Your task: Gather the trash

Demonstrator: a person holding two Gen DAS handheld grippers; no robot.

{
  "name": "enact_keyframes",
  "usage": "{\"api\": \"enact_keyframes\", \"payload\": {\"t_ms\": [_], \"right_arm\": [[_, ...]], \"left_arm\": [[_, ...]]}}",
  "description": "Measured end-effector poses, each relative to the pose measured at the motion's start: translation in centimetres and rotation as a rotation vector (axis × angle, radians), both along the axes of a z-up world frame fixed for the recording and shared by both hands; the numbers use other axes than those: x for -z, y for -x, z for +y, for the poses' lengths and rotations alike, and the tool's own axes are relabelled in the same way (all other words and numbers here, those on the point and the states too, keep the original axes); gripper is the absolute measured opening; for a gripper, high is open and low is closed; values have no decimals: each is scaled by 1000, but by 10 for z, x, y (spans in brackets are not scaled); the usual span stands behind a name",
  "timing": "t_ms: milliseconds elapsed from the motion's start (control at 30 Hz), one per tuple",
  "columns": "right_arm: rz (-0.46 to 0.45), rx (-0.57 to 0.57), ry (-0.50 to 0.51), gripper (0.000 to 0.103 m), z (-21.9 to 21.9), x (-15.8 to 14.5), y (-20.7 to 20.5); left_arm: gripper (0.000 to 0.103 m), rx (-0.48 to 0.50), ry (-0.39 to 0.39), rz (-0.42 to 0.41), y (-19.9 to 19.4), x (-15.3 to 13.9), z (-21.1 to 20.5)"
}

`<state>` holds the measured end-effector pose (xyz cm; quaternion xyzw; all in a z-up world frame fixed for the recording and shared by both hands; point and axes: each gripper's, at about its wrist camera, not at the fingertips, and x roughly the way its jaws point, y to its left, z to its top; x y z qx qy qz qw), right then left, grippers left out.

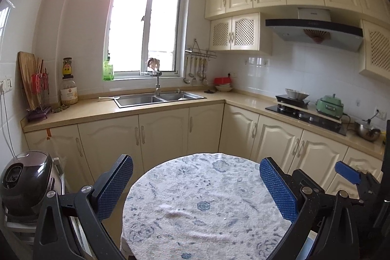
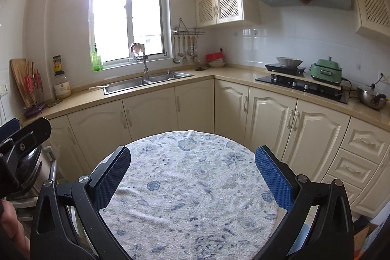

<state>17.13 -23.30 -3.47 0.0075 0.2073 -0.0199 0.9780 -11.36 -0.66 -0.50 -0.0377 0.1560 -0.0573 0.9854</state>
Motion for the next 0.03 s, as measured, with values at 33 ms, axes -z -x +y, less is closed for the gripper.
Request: {"api": "enact_keyframes", "payload": {"t_ms": [33], "right_arm": [[1,-1,-1,103,0,0,0]], "left_arm": [[102,3,2,2,-2,1,1]]}}
